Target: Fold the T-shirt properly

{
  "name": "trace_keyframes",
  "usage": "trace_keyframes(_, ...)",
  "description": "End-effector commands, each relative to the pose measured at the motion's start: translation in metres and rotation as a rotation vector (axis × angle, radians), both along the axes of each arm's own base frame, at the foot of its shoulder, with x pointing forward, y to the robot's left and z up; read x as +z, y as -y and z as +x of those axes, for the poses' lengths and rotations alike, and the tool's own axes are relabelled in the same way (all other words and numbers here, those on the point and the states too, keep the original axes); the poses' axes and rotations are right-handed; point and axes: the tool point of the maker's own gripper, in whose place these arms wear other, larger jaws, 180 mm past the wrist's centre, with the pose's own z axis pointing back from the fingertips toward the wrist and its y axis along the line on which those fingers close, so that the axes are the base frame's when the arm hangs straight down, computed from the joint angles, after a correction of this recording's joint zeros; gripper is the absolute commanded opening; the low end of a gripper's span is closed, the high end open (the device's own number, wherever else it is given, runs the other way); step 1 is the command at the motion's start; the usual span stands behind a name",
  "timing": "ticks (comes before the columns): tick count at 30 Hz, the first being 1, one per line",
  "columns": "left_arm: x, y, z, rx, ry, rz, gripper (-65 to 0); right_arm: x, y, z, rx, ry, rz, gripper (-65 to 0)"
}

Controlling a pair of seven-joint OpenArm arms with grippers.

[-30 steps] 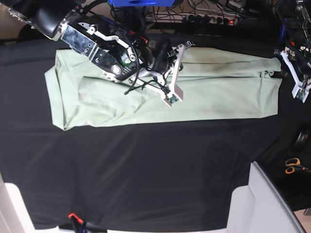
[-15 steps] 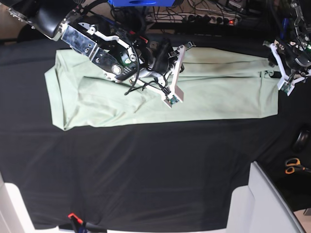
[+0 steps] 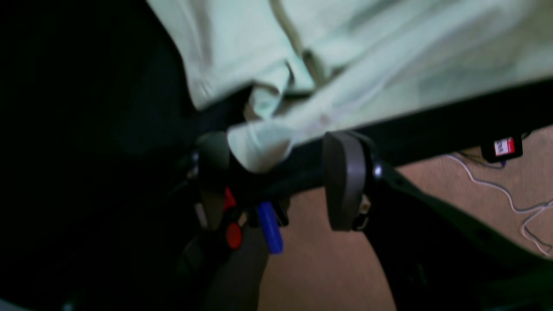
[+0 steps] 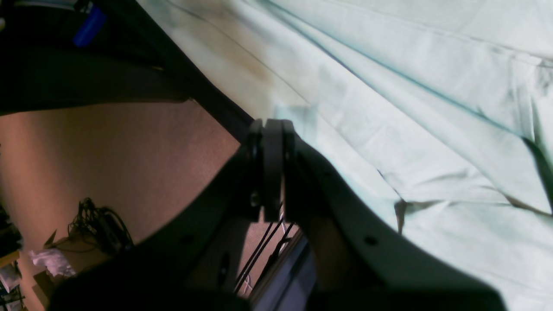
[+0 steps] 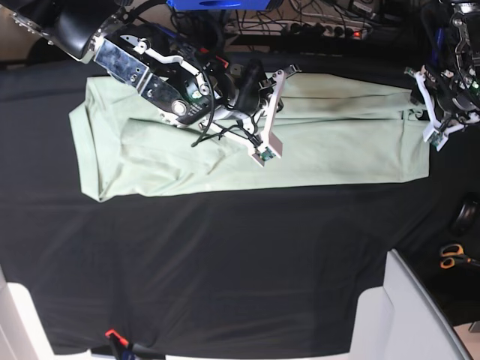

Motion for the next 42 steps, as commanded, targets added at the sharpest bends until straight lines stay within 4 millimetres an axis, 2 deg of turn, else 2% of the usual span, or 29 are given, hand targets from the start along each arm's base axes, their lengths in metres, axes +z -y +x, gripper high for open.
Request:
trace_keyframes(1, 0.009, -0.006, 0.009, -0.006, 0.040, 0.013, -29.9, 0.010, -0.006, 0.007, -0.002, 0.026, 0.032, -65.0)
trace_keyframes(5, 0.001, -0.009, 0.004, 0.012, 0.020, 0.004, -30.1, 0.010, -0.006, 0.008, -0.004, 0.028, 0.032, -65.0)
trace_keyframes(7, 0.001, -0.010, 0.008, 0.017, 0.026, 0.001, -30.1, 0.011, -0.006, 0.008, -0.004, 0.029, 0.032, -65.0)
trace_keyframes(10, -0.004, -0.019, 0.002, 0.026, -0.006, 0.030, -30.4, 0.012, -0.006, 0.010, -0.006, 0.034, 0.037, -65.0)
trace_keyframes(15, -0.012, -0.014, 0.013, -0.035, -0.041, 0.088, -30.7, 0.012, -0.006, 0.010, -0.008, 0.037, 0.037, -65.0)
trace_keyframes(23, -0.022, -0.006, 0.032, -0.056, -0.053, 0.074, -31.1, 0.012, -0.006, 0.011, -0.013, 0.042, 0.042, -65.0)
trace_keyframes(32, -0.034, -0.017, 0.038, 0.003, -0.084, 0.050, -31.1, 0.013, -0.006, 0.013, -0.012, 0.047, 0.041, -65.0)
trace_keyframes(42, -0.024, -0.021, 0.062, 0.015, -0.035, 0.049, -31.1, 0.013, -0.006, 0.012, -0.009, 0.047, 0.039, -65.0)
